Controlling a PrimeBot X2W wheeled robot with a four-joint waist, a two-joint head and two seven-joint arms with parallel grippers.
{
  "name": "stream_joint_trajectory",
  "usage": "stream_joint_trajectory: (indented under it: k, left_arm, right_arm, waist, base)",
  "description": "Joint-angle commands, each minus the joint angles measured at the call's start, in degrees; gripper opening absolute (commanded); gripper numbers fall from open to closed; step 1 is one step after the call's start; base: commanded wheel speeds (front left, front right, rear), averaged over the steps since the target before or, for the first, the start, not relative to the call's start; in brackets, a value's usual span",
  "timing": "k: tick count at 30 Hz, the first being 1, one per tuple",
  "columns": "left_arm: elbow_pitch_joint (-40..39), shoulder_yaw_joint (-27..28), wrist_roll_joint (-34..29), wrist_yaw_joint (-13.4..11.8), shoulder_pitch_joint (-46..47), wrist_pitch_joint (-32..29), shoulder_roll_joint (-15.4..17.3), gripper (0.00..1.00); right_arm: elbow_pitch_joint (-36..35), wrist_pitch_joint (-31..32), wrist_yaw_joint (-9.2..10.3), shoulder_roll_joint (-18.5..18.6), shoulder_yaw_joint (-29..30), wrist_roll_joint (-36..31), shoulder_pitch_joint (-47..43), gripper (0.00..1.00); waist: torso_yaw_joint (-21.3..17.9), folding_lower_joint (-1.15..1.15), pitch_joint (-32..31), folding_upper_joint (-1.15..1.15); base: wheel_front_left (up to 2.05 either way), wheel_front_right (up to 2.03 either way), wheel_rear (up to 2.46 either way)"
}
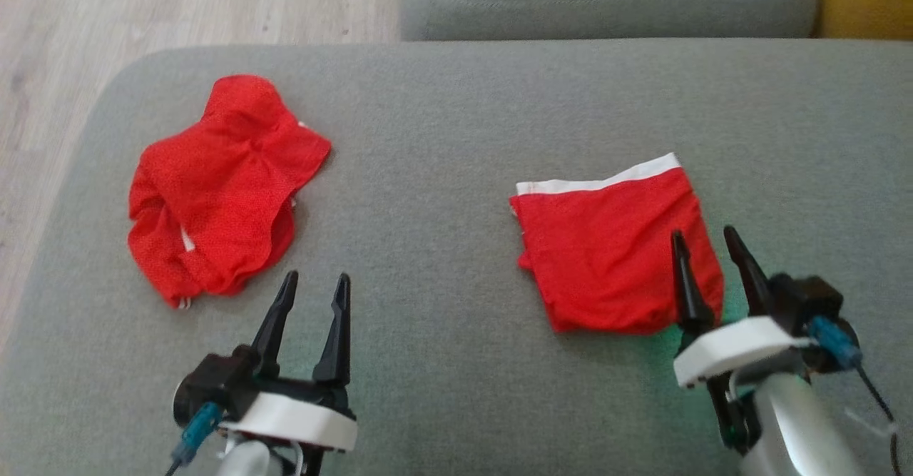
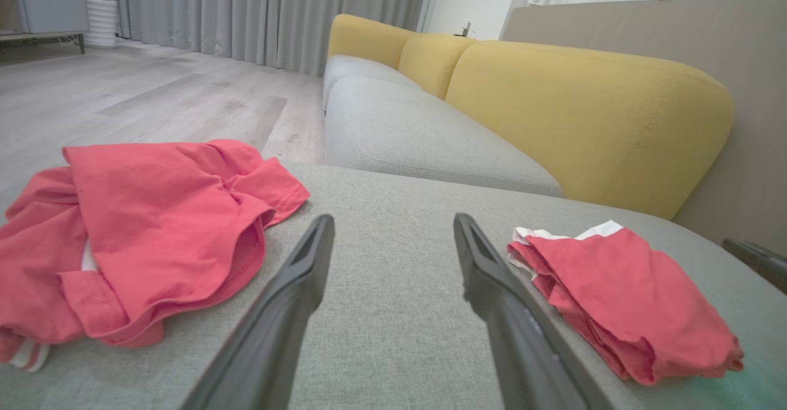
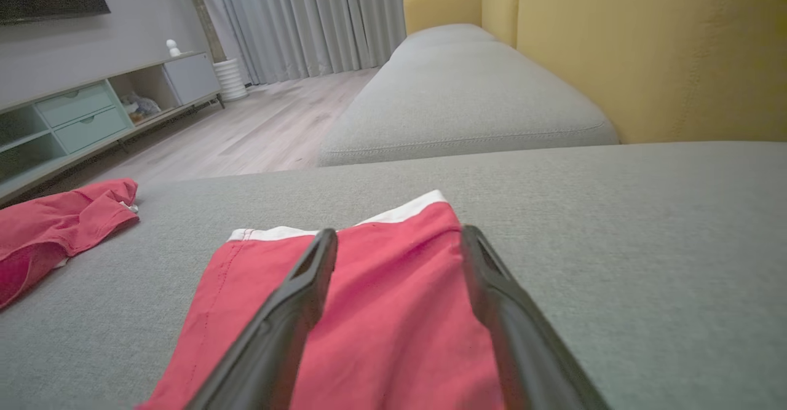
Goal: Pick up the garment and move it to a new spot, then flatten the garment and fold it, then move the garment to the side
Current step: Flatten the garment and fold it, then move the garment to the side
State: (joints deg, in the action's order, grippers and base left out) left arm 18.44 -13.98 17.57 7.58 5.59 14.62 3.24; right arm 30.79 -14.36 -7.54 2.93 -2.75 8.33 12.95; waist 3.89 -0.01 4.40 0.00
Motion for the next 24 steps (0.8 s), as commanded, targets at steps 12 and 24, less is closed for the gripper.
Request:
stream_joint_trajectory:
  k: [12,24]
  left_arm:
    - [-0.8,1.9,-0.8,-0.1,-0.6,0.4,0.0,1.00]
    - [-0.5,0.3,0.0,-0.1,3.0,0.4,0.0,1.00]
  right_arm:
    - [-7.8,-0.6,0.05,0.0,-0.9,0.1,-5.5,1.00]
    - [2.9,8.3,0.05,0.0,7.2,-4.3,6.5,1.00]
  waist:
    - [-1.4,0.01,-0.9,0.00]
    - [2.6,0.01,5.6,0.00]
  base:
    - [0.00,0.00,0.00]
    - [0.00,0.00,0.00]
